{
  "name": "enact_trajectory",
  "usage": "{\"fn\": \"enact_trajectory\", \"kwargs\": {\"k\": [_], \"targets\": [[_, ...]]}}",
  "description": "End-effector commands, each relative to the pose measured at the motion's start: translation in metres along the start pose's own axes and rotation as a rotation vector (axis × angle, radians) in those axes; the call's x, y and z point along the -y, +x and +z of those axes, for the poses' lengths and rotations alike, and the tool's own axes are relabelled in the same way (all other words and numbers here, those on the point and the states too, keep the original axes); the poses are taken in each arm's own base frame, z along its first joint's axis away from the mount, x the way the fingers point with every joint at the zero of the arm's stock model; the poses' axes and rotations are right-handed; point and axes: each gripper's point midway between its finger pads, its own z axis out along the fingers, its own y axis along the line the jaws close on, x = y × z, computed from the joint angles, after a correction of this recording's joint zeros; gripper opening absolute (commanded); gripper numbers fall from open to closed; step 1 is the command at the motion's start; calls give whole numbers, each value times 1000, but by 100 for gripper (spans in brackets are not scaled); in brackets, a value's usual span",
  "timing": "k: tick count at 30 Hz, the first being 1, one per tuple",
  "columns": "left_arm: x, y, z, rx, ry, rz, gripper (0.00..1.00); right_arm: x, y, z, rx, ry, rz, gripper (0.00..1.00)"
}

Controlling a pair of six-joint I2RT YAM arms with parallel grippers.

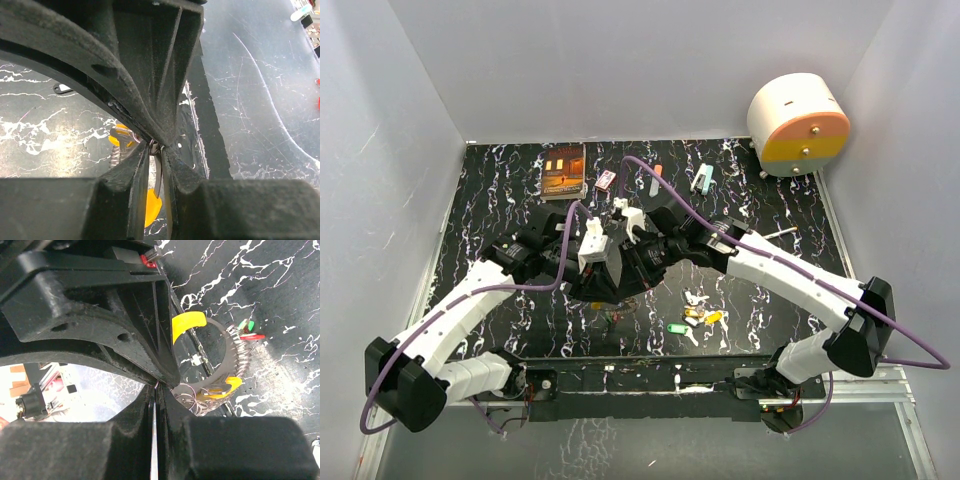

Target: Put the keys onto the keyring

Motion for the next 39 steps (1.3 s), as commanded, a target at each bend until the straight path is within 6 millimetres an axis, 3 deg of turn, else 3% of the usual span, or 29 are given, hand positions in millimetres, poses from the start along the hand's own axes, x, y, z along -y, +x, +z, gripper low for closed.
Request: {"fn": "enact_trajectory", "kwargs": {"k": [1, 21, 27, 36, 39], "targets": [[13, -12, 0, 27, 56, 38, 13, -19, -19, -8, 43, -50, -48, 7], [19, -4, 7, -33, 111, 33, 0, -16, -17, -7, -34, -28, -67, 7], [20, -3, 7, -38, 114, 32, 0, -14, -16, -6, -41, -23, -63, 7], [22, -8, 7, -11, 115, 14, 0, -17, -22, -13, 50, -18, -81, 7], [22, -15, 7, 4, 112, 5, 0, -18, -28, -19, 97, -2, -88, 14]]}}
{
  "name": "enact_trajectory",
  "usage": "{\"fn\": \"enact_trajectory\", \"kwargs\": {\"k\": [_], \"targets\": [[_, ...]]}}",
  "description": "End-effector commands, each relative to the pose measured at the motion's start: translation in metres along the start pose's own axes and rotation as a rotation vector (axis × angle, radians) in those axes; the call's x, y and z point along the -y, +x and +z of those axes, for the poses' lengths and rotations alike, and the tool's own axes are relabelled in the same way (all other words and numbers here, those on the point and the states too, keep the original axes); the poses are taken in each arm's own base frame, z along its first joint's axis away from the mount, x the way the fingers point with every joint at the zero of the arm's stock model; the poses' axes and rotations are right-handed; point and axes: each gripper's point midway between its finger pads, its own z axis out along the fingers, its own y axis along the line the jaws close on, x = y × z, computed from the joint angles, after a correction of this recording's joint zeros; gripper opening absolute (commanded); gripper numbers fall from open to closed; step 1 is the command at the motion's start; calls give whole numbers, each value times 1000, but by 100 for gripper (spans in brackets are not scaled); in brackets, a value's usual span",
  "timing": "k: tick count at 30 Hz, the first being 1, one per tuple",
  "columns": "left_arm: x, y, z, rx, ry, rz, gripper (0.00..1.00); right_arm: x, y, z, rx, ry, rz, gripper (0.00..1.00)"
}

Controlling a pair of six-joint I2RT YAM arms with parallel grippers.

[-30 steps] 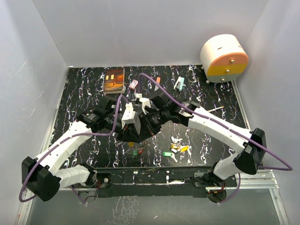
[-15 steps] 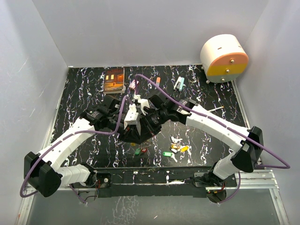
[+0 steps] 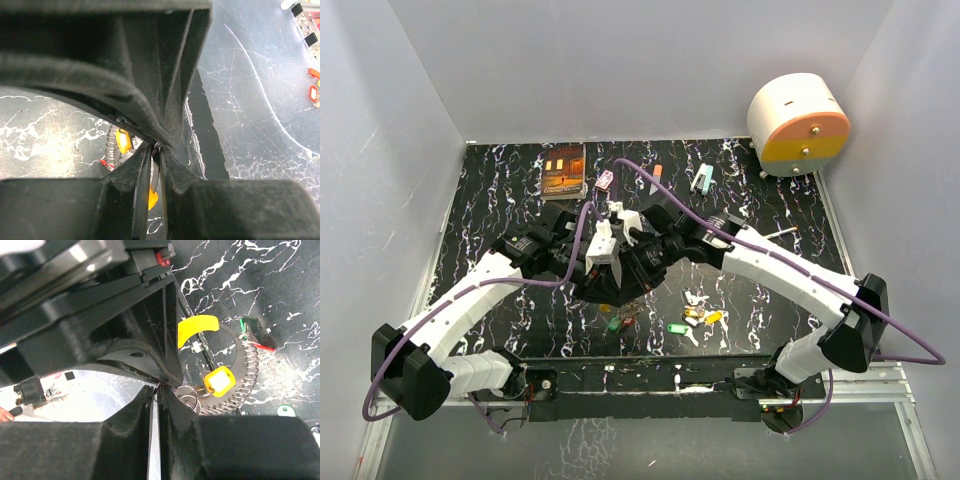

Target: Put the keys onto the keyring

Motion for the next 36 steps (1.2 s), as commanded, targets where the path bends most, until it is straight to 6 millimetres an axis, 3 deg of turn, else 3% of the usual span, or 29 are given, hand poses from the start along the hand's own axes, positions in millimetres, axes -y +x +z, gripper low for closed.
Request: {"fn": "enact_trajectory", "kwargs": {"k": [1, 8, 14, 24, 36], "targets": [[17, -21, -1, 61, 50, 3, 0, -18, -37, -24, 199, -6, -91, 15], [19, -28, -1, 96, 56, -32, 0, -21, -49, -42, 294, 23, -107, 27], [18, -35, 0, 127, 55, -76, 0, -13, -51, -51, 352, 80, -125, 27], [-5, -51, -1, 225, -17, -198, 0, -10, -50, -80, 542, 141, -270, 31], [-27, -74, -4, 345, -86, -349, 0, -5, -44, -78, 603, 124, -297, 34]]}}
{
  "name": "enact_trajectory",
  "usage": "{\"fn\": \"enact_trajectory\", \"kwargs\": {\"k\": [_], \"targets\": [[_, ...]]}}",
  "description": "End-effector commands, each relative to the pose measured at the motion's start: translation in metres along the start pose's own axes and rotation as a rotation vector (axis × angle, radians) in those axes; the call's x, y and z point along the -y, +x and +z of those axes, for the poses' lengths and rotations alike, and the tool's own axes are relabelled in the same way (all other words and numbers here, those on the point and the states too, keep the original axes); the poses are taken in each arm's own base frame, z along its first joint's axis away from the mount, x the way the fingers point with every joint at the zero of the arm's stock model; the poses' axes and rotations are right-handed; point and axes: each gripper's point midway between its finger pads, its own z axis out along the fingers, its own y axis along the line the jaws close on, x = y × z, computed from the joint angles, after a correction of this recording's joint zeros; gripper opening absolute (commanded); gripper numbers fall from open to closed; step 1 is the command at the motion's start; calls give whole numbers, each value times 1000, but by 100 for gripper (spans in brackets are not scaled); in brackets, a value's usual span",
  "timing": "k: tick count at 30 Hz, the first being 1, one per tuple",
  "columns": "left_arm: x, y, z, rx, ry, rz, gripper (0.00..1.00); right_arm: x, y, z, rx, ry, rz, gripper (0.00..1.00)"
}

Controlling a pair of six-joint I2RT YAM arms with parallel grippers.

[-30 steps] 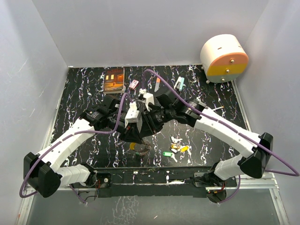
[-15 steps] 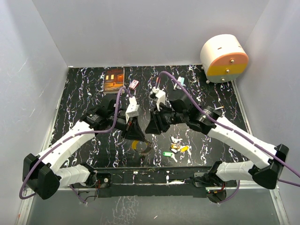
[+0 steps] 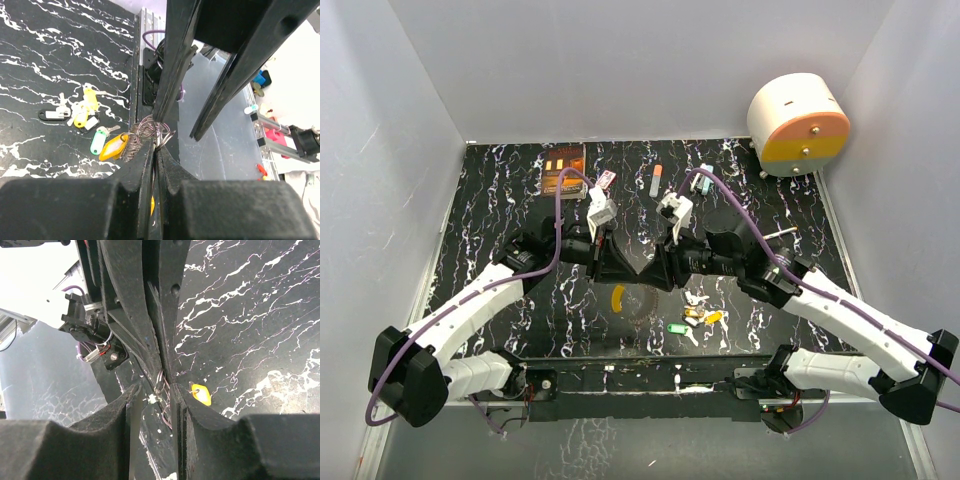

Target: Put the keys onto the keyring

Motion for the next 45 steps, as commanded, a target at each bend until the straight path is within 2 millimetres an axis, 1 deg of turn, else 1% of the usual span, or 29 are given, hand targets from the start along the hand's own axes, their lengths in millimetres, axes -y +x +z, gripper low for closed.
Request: {"fn": "enact_trajectory", "kwargs": {"k": [1, 5, 12, 20, 27, 31, 32, 33, 35, 38, 41, 45], "targets": [[9, -22, -2, 74, 4, -13, 0, -3, -26, -1, 123, -11, -51, 33], [10, -24, -2, 86, 7, -29, 0, 3, -29, -2, 149, 19, -55, 31], [10, -27, -1, 99, 13, -47, 0, 5, -34, -1, 167, 35, -58, 26], [12, -28, -1, 100, 18, -51, 0, 7, -37, 1, 175, 42, -61, 22], [13, -29, -1, 100, 18, -52, 0, 6, -35, 5, 153, 31, -62, 8], [12, -26, -2, 87, 18, -40, 0, 5, -33, 5, 131, 28, -51, 8], [12, -24, -2, 81, 19, -33, 2, 4, -33, 4, 123, 29, -46, 8], [12, -22, -2, 73, 20, -35, 6, 4, -33, 4, 112, 31, -42, 8], [12, -17, -2, 59, 23, -28, 18, 2, -30, 3, 81, 32, -34, 8], [11, -11, -3, 44, 32, -21, 30, -3, -32, 0, 38, 25, -18, 8], [12, -7, -2, 31, 48, -11, 34, -6, -28, 0, -23, 22, 7, 8], [12, -2, -3, 8, 54, 14, 36, -8, -20, 0, -99, 21, 53, 8]]}}
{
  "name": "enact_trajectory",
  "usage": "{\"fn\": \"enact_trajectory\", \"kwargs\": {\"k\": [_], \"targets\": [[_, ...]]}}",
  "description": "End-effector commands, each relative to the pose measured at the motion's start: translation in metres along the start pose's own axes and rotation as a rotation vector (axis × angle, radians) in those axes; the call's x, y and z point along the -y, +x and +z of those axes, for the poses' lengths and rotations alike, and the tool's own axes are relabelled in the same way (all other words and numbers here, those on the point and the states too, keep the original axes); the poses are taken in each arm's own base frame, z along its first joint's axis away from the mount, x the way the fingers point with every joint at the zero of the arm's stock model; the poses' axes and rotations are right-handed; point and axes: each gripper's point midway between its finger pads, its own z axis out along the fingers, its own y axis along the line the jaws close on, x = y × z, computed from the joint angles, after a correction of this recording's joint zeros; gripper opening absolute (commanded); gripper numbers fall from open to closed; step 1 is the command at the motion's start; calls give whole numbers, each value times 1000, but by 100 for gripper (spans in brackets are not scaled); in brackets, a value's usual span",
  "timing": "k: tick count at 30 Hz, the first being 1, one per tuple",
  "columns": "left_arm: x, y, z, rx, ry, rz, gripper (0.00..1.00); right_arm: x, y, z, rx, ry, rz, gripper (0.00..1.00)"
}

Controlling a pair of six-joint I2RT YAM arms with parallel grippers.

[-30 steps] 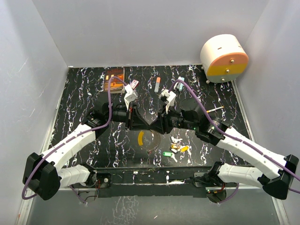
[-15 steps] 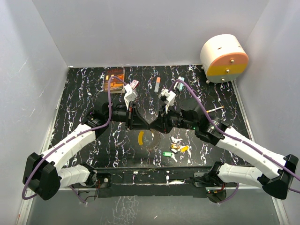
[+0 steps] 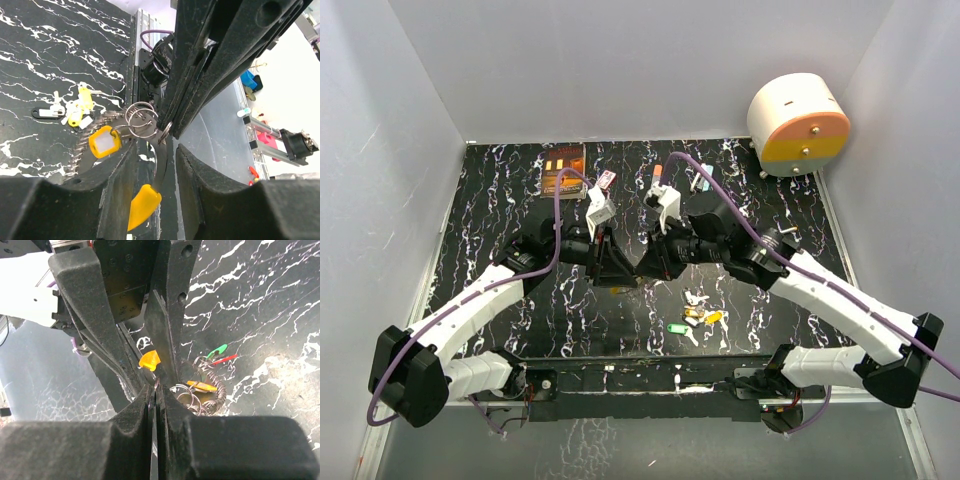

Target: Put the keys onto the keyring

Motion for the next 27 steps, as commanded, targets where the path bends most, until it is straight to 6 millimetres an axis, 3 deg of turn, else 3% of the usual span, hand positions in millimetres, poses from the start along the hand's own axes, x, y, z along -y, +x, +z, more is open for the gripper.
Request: {"fn": "enact_trajectory", "kwargs": {"k": [1, 8, 15, 24, 27], "targets": [[12, 5, -3, -31, 50, 71, 37, -14, -13, -11, -20, -28, 30, 8], [14, 3, -2, -28, 60, 102, 38, -18, -9, -9, -107, -20, 120, 8], [11, 15, -3, -87, 48, 151, 31, -22, 1, -1, -208, -25, 203, 8], [11, 22, -5, -128, 29, 199, 33, -31, 17, 1, -376, -86, 319, 8], [11, 23, -3, -132, 33, 209, 33, -38, 13, -2, -396, -142, 346, 8]]}}
